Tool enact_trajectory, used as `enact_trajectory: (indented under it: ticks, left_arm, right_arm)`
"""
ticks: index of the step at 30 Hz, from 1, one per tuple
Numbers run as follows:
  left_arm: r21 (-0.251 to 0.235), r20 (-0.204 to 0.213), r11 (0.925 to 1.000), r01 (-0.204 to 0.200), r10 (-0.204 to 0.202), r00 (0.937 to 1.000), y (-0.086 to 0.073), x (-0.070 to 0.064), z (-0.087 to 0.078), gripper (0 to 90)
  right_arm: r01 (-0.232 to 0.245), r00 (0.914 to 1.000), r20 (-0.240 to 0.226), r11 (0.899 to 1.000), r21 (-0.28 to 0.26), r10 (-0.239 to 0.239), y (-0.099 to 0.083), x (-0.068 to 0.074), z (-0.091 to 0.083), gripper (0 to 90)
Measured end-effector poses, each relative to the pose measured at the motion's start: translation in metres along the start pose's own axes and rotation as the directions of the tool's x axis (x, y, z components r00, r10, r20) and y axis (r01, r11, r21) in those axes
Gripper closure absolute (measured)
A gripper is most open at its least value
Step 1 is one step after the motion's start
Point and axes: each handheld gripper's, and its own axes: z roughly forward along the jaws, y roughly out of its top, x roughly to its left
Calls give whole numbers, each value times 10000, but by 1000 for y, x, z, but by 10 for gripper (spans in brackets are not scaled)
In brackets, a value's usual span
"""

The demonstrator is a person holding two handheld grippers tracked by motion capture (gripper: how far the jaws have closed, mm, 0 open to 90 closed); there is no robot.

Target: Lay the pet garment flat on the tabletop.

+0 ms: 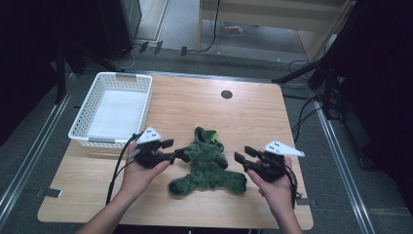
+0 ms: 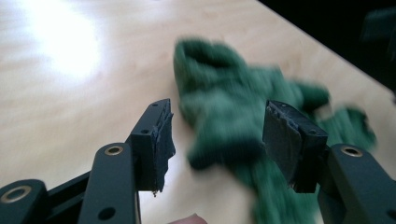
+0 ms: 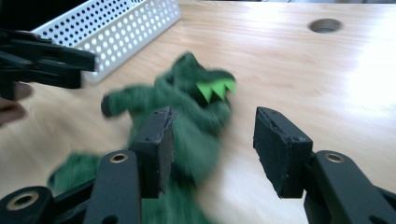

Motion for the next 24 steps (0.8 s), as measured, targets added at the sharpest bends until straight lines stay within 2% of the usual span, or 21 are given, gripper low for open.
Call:
enact_trajectory:
  ticks: [2, 4, 5, 6, 7, 8, 9, 10, 12, 14, 16, 19, 20, 22, 23, 24]
  left_arm:
    - [186, -71, 9997, 171, -170, 9998, 11, 3, 19, 425]
    - [346, -307, 9991, 261, -251, 9992, 17, 5, 35, 417]
    - [501, -322, 9978, 437, -421, 9986, 19, 6, 43, 414]
    - [501, -322, 9978, 437, -421, 9986, 19, 6, 43, 407]
    - [859, -372, 9938, 703, -673, 9970, 18, 8, 58, 400]
    - [859, -372, 9938, 703, -673, 9970, 18, 8, 58, 400]
    - [1148, -422, 9915, 608, -563, 9975, 14, 8, 66, 399]
    - [1514, -578, 9877, 381, -296, 9979, 8, 6, 73, 406]
    - [1781, -672, 9840, 0, 121, 9977, -1, 6, 77, 429]
    - [1944, -699, 9809, -19, 158, 9974, -8, 9, 79, 464]
    - [1926, -895, 9813, 0, 176, 9958, -14, 9, 81, 499]
    - [1847, -856, 9828, -60, 222, 9961, -18, 10, 82, 518]
    - [1709, -903, 9851, -180, 338, 9953, -20, 8, 82, 551]
    - [1693, -899, 9853, -227, 383, 9952, -21, 8, 82, 565]
    - [1647, -782, 9859, -307, 441, 9960, -22, 7, 81, 643]
    - [1573, -872, 9868, -384, 526, 9948, -23, 6, 81, 657]
  right_arm:
    - [5, 9999, -151, 9996, 267, -1, 8, 0, 23, 483]
    - [-160, 9998, 76, 9983, 556, 156, 12, -1, 48, 478]
    - [-268, 9994, 245, 9974, 667, 252, 11, -3, 58, 476]
    - [-268, 9994, 245, 9974, 667, 252, 11, -3, 58, 476]
    - [-738, 9955, 666, 9928, 947, 677, 6, -9, 77, 471]
    - [-738, 9955, 666, 9928, 947, 677, 6, -9, 77, 471]
    - [-1000, 9921, 895, 9847, 1425, 878, -5, -12, 91, 464]
    - [-938, 9927, 894, 9844, 1485, 811, -9, -11, 94, 465]
    - [-580, 9952, 881, 9837, 1701, 434, -16, -8, 95, 468]
    - [-274, 9969, 770, 9828, 1828, 135, -21, -6, 92, 477]
    - [-157, 9964, 848, 9808, 1945, -8, -24, -5, 89, 489]
    - [153, 9949, 938, 9762, 2163, -364, -26, -3, 87, 481]
    - [594, 9900, 1141, 9786, 1971, -830, -21, 2, 85, 473]
    - [712, 9885, 1184, 9799, 1861, -943, -18, 3, 83, 466]
    - [976, 9892, 954, 9860, 1354, -1110, -9, 9, 80, 466]
    - [1116, 9885, 868, 9848, 1331, -1237, -6, 12, 81, 466]
